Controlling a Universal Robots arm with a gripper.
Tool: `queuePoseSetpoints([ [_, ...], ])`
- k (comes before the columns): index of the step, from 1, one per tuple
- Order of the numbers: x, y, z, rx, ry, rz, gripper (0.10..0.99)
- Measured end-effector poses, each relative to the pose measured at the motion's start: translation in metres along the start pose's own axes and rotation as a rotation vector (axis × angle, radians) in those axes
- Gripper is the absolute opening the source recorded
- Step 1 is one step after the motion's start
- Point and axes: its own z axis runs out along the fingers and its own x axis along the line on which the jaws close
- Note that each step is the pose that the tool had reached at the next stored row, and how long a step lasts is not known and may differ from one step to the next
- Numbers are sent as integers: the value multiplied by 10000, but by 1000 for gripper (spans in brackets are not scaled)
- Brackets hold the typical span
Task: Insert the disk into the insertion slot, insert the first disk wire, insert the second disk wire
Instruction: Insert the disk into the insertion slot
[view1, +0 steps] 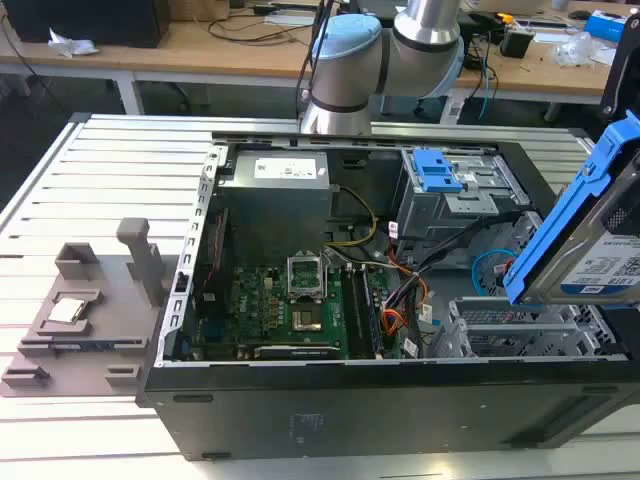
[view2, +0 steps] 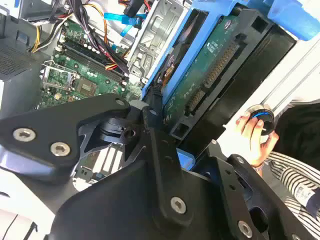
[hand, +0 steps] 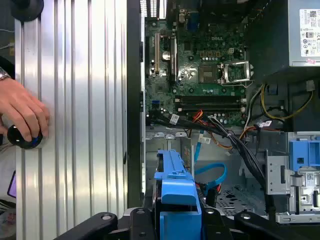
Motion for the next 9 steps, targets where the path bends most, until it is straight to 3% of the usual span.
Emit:
queuePoseSetpoints([
  [9,0,7,83,0,0,-1,361],
])
